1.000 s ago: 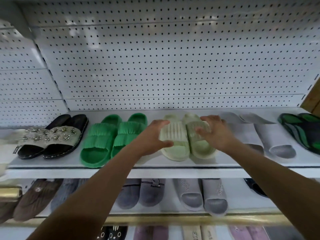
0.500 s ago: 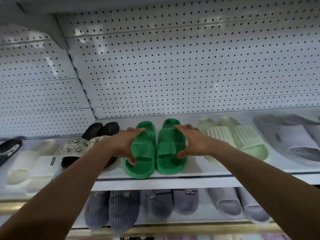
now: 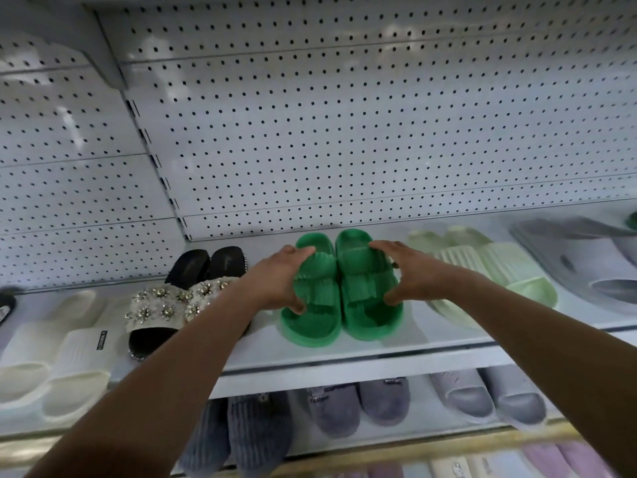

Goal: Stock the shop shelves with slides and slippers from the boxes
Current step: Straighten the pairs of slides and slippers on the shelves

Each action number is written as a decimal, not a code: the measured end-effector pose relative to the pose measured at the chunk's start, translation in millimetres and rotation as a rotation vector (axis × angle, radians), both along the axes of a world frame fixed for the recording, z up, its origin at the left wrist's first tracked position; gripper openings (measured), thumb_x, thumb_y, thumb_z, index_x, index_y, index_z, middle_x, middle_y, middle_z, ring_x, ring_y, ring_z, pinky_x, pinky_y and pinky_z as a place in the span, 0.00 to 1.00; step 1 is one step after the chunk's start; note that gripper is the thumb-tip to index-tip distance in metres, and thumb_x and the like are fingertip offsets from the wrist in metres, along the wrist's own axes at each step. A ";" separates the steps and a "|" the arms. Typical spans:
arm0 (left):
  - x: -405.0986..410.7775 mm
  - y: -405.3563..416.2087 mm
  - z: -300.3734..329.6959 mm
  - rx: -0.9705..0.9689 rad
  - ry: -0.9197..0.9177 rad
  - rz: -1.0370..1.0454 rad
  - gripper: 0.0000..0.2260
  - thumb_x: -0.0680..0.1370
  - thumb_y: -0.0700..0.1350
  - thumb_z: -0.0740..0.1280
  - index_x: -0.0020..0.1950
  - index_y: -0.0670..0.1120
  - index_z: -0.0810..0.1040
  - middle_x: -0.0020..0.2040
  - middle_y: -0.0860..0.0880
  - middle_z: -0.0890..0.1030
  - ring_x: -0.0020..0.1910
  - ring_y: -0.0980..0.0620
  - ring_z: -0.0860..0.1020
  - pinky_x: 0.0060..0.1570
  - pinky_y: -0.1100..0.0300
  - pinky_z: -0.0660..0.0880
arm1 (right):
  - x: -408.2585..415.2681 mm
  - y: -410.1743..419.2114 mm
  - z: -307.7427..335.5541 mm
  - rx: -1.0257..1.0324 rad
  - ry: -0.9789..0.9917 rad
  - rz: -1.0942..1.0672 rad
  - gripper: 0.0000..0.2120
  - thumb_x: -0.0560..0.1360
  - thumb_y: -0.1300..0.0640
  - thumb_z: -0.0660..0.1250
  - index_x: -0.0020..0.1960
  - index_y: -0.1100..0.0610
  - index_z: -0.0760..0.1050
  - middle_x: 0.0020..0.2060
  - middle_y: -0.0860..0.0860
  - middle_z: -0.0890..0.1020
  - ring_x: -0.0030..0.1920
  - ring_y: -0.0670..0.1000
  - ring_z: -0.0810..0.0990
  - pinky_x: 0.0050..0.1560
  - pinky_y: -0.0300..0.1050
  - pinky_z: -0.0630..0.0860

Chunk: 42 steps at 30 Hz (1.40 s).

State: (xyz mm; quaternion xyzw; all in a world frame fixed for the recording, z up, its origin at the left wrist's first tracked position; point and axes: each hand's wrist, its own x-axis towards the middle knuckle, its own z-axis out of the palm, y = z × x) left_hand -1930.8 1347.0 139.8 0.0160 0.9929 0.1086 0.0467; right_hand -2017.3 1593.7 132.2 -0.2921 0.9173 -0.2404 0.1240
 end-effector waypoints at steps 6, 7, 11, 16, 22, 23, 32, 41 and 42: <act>0.4 -4.7 -3.9 -0.014 0.036 -0.032 0.51 0.66 0.50 0.80 0.80 0.52 0.50 0.77 0.49 0.60 0.72 0.48 0.65 0.69 0.55 0.64 | 4.4 0.3 -0.3 -0.001 -0.026 -0.021 0.49 0.63 0.61 0.77 0.76 0.46 0.54 0.72 0.49 0.64 0.65 0.52 0.69 0.63 0.50 0.72; 0.1 -5.1 -4.1 -0.011 0.039 -0.036 0.51 0.66 0.50 0.80 0.80 0.52 0.50 0.77 0.49 0.60 0.72 0.48 0.65 0.69 0.55 0.64 | 5.2 0.1 -0.1 -0.001 -0.031 -0.024 0.49 0.63 0.61 0.77 0.76 0.46 0.54 0.72 0.49 0.64 0.65 0.53 0.69 0.64 0.51 0.72; 1.1 -5.0 -3.6 0.007 0.038 -0.032 0.51 0.66 0.50 0.79 0.80 0.52 0.51 0.78 0.49 0.59 0.73 0.49 0.64 0.69 0.55 0.63 | 6.8 -2.2 1.9 0.019 -0.025 -0.024 0.49 0.63 0.61 0.78 0.76 0.48 0.54 0.72 0.50 0.64 0.66 0.53 0.69 0.65 0.51 0.71; 2.9 -2.2 -4.0 0.006 0.019 -0.018 0.51 0.67 0.49 0.79 0.80 0.52 0.49 0.79 0.49 0.57 0.74 0.48 0.63 0.71 0.54 0.62 | 10.5 -6.8 -0.1 0.074 0.012 -0.018 0.53 0.63 0.60 0.79 0.78 0.50 0.50 0.73 0.52 0.62 0.68 0.55 0.67 0.64 0.45 0.65; 20.7 3.7 -4.0 0.346 0.015 0.088 0.49 0.68 0.46 0.78 0.80 0.52 0.50 0.80 0.48 0.52 0.76 0.47 0.57 0.76 0.52 0.54 | 10.1 -5.4 0.4 0.085 -0.061 -0.001 0.51 0.68 0.59 0.73 0.79 0.50 0.43 0.75 0.51 0.54 0.72 0.57 0.59 0.71 0.53 0.61; 27.5 4.4 -3.7 0.420 0.053 0.111 0.48 0.69 0.47 0.78 0.80 0.53 0.52 0.79 0.49 0.54 0.75 0.46 0.59 0.75 0.50 0.56 | 11.8 -6.4 1.3 0.064 -0.045 0.001 0.49 0.69 0.59 0.72 0.79 0.50 0.44 0.75 0.50 0.53 0.73 0.56 0.56 0.72 0.53 0.59; 114.2 -84.5 19.9 0.472 0.340 0.272 0.38 0.69 0.51 0.78 0.75 0.61 0.63 0.75 0.56 0.64 0.70 0.57 0.64 0.70 0.54 0.62 | 51.5 -65.6 15.7 -0.244 0.274 0.080 0.30 0.74 0.55 0.70 0.73 0.51 0.64 0.68 0.52 0.69 0.70 0.53 0.65 0.72 0.48 0.62; 140.7 -179.6 -7.9 0.517 0.005 0.342 0.47 0.66 0.44 0.80 0.78 0.59 0.57 0.78 0.51 0.59 0.73 0.48 0.63 0.69 0.55 0.63 | 107.6 -177.8 -1.7 -0.089 0.048 0.261 0.42 0.71 0.45 0.73 0.77 0.48 0.53 0.70 0.53 0.64 0.65 0.53 0.70 0.62 0.41 0.64; 138.5 -182.8 -11.8 0.479 0.030 0.327 0.46 0.67 0.45 0.80 0.78 0.58 0.58 0.77 0.51 0.59 0.73 0.49 0.63 0.68 0.57 0.62 | 110.5 -186.0 -5.4 -0.084 0.031 0.238 0.43 0.71 0.46 0.73 0.78 0.48 0.53 0.70 0.54 0.64 0.65 0.54 0.70 0.63 0.42 0.65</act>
